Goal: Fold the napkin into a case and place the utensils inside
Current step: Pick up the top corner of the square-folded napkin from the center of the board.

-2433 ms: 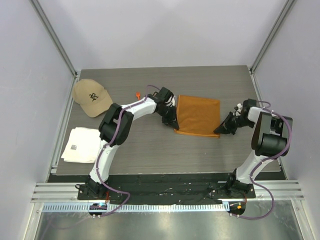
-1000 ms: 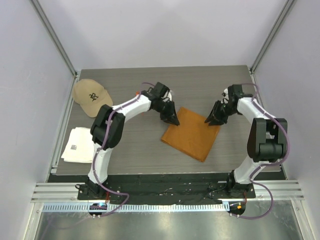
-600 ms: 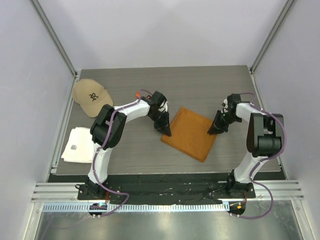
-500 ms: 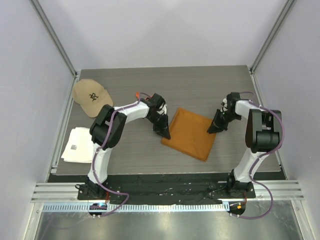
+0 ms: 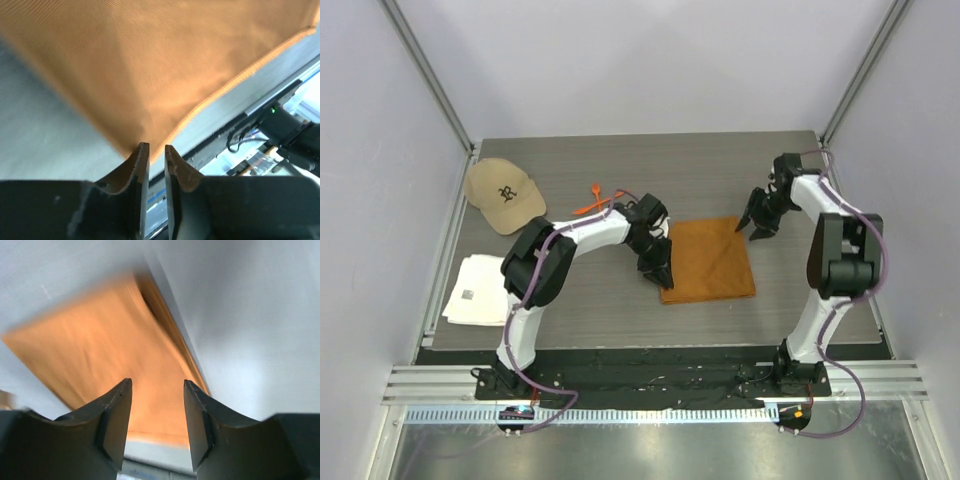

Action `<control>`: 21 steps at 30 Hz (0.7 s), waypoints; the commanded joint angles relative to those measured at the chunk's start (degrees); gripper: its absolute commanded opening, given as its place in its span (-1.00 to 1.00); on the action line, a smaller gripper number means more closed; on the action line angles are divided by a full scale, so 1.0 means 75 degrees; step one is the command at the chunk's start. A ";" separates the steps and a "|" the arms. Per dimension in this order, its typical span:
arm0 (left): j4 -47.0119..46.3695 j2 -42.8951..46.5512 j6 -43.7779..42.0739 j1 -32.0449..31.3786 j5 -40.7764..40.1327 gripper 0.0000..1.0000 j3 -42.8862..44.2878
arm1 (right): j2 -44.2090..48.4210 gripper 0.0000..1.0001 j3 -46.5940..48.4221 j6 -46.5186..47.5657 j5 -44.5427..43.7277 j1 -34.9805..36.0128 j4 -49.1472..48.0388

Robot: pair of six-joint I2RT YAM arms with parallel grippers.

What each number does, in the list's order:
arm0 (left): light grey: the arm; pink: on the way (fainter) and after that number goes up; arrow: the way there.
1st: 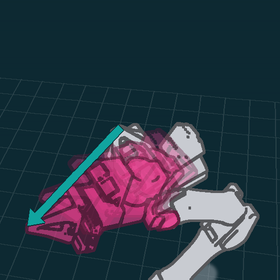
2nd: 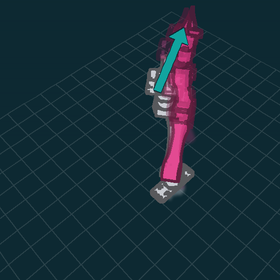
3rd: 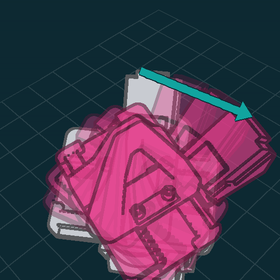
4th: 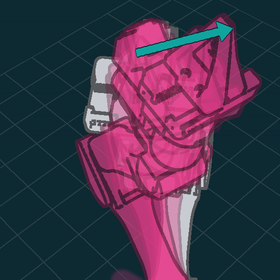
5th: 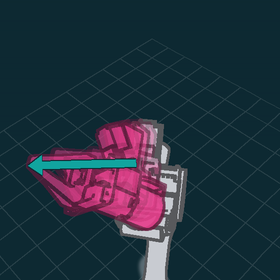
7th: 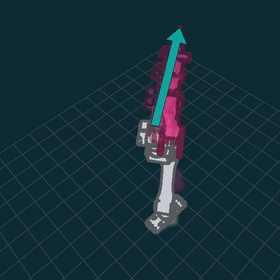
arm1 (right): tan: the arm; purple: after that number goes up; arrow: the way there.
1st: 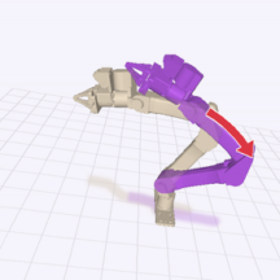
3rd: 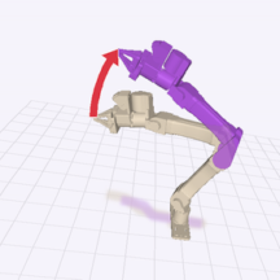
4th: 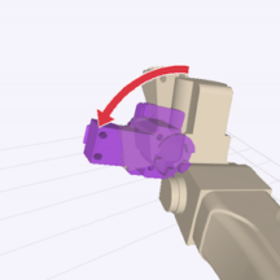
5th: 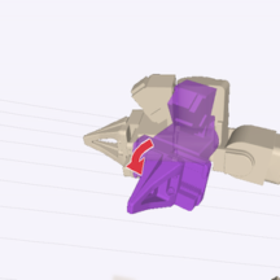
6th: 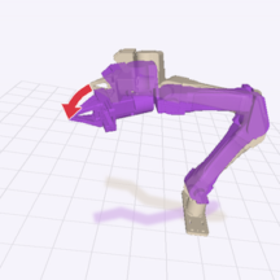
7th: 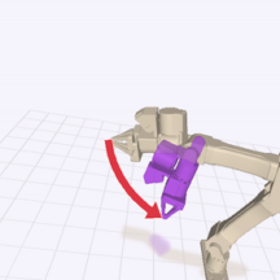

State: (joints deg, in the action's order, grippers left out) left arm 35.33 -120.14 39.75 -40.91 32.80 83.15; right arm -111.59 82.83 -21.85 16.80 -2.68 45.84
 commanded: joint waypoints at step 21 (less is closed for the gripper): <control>0.1231 0.2096 -0.0436 0.0274 -0.0095 -0.55 0.0514 | 0.3641 -0.38 -0.4575 -0.0274 -0.1009 -0.0053 0.0028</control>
State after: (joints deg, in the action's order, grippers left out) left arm 44.60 -106.15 36.67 -39.22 31.18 87.74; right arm -84.16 47.86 -24.73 9.98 -3.20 49.98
